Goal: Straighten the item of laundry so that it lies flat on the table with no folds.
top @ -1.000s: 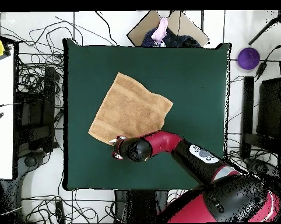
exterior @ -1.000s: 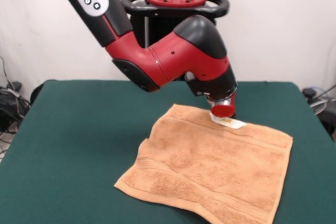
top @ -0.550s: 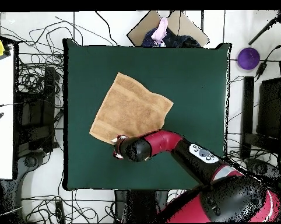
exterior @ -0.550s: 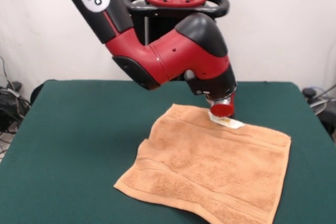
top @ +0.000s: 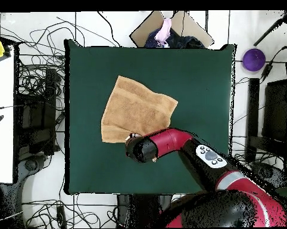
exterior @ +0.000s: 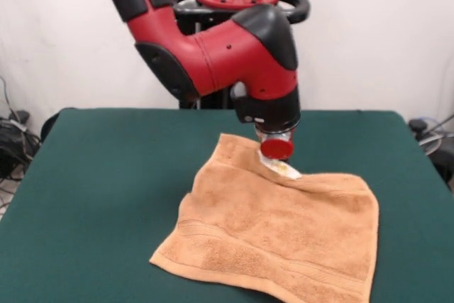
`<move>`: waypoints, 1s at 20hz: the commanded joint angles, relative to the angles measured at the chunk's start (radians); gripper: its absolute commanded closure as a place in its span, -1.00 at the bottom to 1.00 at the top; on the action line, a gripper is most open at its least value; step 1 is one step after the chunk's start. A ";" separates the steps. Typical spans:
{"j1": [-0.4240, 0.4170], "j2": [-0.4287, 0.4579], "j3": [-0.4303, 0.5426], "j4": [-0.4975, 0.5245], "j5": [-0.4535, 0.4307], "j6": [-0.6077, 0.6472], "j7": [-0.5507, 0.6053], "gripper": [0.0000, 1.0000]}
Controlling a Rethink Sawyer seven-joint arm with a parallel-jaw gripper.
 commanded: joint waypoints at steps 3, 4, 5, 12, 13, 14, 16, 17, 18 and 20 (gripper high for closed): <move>0.203 -0.097 -0.145 -0.126 -0.005 -0.026 0.298 1.00; 0.227 -0.086 -0.152 -0.134 -0.016 -0.036 0.297 1.00; 0.246 -0.068 -0.161 -0.144 -0.024 -0.051 0.294 1.00; 0.332 0.003 -0.243 -0.193 -0.025 -0.127 0.300 1.00; 0.348 0.013 -0.259 -0.204 -0.027 -0.143 0.310 1.00; 0.350 0.019 -0.261 -0.207 -0.022 -0.149 0.301 1.00; 0.354 0.025 -0.261 -0.208 -0.017 -0.165 0.275 1.00; 0.352 0.024 -0.256 -0.205 -0.015 -0.170 0.263 1.00; 0.350 0.024 -0.256 -0.201 -0.009 -0.171 0.254 1.00; 0.318 0.011 -0.221 -0.174 0.000 -0.167 0.210 1.00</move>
